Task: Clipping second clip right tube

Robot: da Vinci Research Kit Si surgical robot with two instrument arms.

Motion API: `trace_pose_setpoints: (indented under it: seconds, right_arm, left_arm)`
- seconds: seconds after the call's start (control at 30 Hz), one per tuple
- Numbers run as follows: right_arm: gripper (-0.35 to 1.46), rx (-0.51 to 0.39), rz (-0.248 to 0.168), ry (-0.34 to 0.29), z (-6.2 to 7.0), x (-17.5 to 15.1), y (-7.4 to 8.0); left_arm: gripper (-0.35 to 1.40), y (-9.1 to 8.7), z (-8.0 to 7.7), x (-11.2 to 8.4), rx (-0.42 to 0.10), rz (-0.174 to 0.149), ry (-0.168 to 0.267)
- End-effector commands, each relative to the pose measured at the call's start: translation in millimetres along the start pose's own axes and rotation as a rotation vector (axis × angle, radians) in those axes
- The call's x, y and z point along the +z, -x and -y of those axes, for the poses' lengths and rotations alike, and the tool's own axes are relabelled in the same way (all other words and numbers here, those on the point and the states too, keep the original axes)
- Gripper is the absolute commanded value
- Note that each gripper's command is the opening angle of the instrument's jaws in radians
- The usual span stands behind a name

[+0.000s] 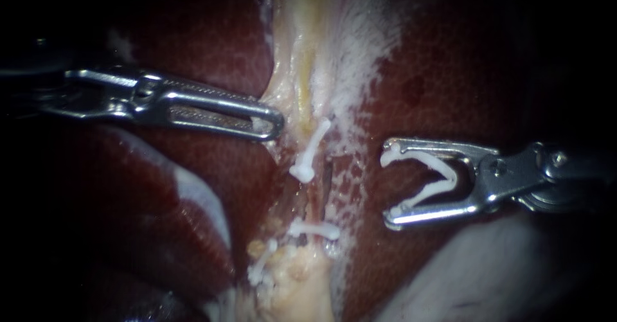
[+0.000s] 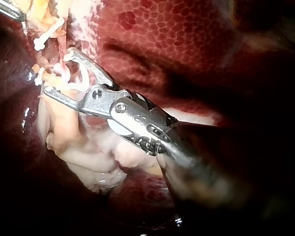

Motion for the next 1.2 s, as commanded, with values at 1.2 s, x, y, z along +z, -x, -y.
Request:
trace_pose_setpoints:
  seconds: [1.2]
  right_arm:
    - [0.6,0.132,0.014,-0.037,-0.1,9.8,9.7]
  left_arm:
    - [-0.35,5.1,6.8,-6.0,-0.011,0.025,-0.023]
